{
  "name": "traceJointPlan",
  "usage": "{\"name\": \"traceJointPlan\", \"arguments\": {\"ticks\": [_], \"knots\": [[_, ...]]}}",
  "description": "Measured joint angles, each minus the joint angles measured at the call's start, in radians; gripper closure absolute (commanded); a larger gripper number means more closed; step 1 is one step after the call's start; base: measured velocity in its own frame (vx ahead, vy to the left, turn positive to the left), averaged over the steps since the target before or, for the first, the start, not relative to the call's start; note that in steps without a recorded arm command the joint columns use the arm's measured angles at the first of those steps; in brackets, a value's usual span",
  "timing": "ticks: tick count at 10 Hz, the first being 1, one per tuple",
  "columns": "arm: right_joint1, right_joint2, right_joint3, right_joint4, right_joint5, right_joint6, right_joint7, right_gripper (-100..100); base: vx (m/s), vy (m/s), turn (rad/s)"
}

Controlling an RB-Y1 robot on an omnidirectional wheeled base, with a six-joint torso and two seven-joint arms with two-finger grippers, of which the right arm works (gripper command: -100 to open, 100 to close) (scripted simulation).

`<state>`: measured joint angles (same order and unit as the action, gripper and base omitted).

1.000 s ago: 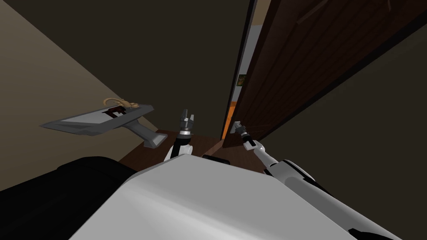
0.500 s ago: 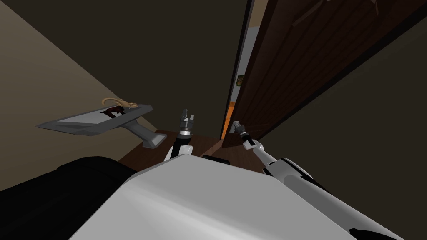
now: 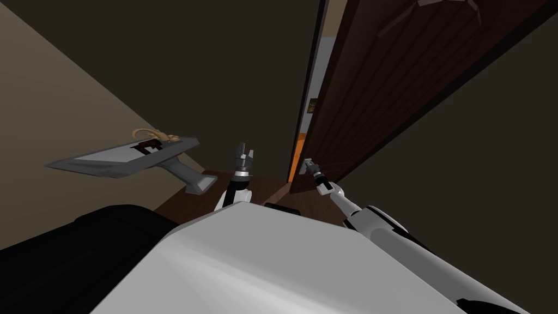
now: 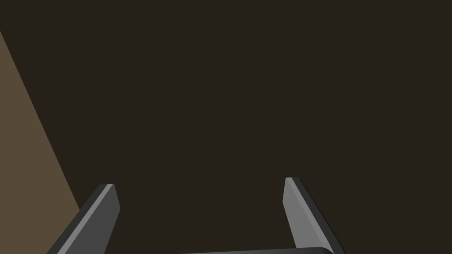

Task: Pull the door open

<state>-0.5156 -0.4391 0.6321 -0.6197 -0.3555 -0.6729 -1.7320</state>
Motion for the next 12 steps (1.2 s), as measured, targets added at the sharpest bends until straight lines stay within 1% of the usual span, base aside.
{"name": "traceJointPlan", "arguments": {"ticks": [2, 3, 4, 5, 6, 9, 10, 11, 12], "knots": [[-0.012, 0.002, 0.015, 0.015, -0.008, -0.009, -0.062, 100, -0.014, -0.017, -0.013], [-0.011, -0.002, 0.019, 0.005, -0.013, -0.003, -0.090, 100, -0.013, -0.020, -0.024], [-0.012, 0.001, 0.022, 0.002, -0.019, 0.000, -0.113, 100, -0.009, -0.022, -0.013], [-0.009, 0.000, 0.024, -0.011, -0.024, 0.006, -0.131, 100, -0.011, -0.016, -0.003], [-0.016, 0.002, 0.031, 0.000, -0.026, 0.004, -0.153, 100, -0.010, -0.008, -0.008], [-0.023, 0.003, 0.042, 0.010, -0.032, -0.003, -0.202, 100, -0.004, -0.005, -0.007], [-0.026, 0.002, 0.041, 0.009, -0.033, -0.005, -0.205, 100, -0.102, -0.083, 0.026], [-0.029, -0.010, 0.055, -0.004, -0.028, -0.012, -0.217, 100, -0.155, -0.167, 0.037], [-0.031, -0.017, 0.068, -0.017, -0.023, -0.020, -0.229, 100, -0.139, -0.155, 0.033]]}}
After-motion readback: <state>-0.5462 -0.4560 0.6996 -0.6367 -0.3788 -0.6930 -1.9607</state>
